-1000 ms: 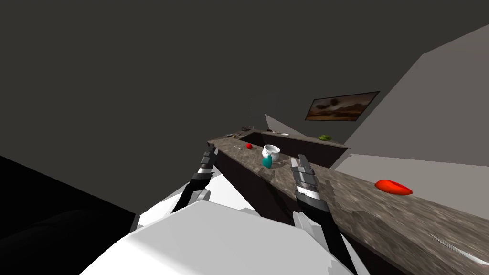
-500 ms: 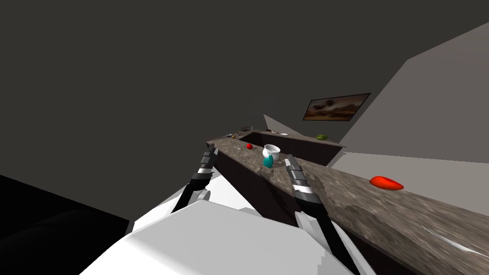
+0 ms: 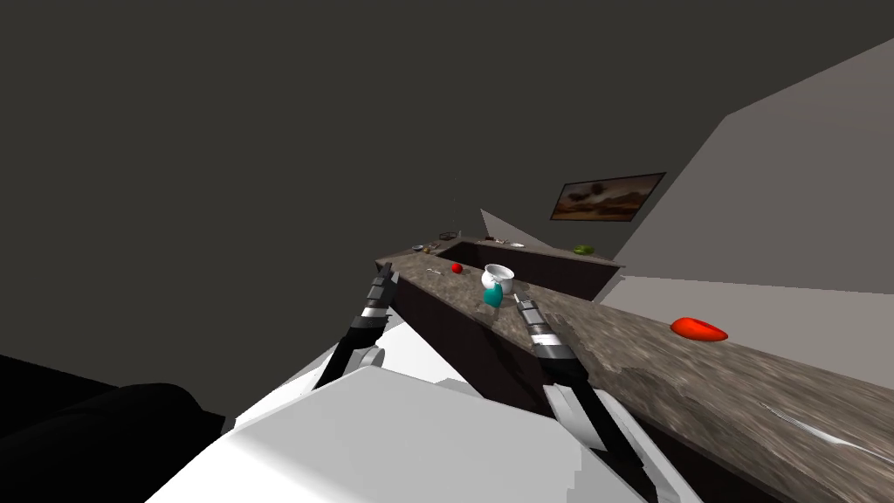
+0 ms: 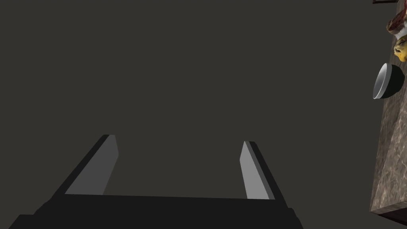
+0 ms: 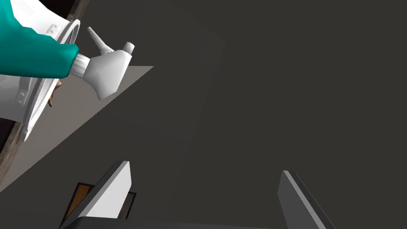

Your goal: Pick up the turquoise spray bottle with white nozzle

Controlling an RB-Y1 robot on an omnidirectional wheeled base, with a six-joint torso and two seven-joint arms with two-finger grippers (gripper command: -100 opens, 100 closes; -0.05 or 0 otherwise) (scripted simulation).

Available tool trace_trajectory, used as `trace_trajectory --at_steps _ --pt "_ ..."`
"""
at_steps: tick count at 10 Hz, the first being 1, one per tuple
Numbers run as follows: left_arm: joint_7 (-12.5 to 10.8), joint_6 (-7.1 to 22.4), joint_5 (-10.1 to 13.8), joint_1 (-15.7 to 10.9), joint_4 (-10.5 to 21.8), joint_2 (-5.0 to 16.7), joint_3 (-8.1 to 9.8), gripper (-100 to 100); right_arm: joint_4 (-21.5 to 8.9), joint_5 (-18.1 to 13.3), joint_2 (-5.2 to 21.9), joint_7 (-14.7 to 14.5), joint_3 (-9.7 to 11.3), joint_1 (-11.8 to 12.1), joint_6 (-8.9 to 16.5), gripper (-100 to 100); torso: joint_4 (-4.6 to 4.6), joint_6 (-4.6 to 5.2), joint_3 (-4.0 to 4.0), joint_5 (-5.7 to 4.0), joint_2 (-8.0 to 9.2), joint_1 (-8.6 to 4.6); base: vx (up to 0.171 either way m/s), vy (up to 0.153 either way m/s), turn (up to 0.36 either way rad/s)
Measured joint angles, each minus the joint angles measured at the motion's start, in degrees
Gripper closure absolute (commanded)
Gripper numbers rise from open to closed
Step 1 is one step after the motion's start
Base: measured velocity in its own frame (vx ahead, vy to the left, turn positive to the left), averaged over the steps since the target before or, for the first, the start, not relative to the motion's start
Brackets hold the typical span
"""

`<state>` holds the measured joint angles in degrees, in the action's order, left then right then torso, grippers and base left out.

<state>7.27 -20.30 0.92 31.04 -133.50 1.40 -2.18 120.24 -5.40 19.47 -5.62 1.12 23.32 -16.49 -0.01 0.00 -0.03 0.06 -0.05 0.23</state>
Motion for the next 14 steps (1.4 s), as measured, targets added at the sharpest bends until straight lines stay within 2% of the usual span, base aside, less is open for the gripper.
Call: trace_trajectory --at_steps 9,12,14 --pt "0.0 0.0 0.0 0.0 0.0 0.0 0.00 0 -4.2 -4.1 14.0 -0.2 2.1 -2.5 9.2 -100 -0.01 0.00 -0.03 -0.02 -0.05 -0.05 0.022 0.053 -0.036" --pt "0.0 0.0 0.0 0.0 0.0 0.0 0.00 0 -6.2 -5.4 18.2 -0.5 2.7 -3.2 11.4 -100 -0.02 0.00 -0.06 -0.02 -0.11 -0.07 0.031 0.044 -0.028" --pt "0.0 0.0 0.0 0.0 0.0 0.0 0.00 0 -6.2 -5.9 21.1 -0.5 2.8 -3.1 12.8 -100 -0.02 0.00 -0.06 -0.03 -0.10 -0.10 0.041 0.043 -0.026"
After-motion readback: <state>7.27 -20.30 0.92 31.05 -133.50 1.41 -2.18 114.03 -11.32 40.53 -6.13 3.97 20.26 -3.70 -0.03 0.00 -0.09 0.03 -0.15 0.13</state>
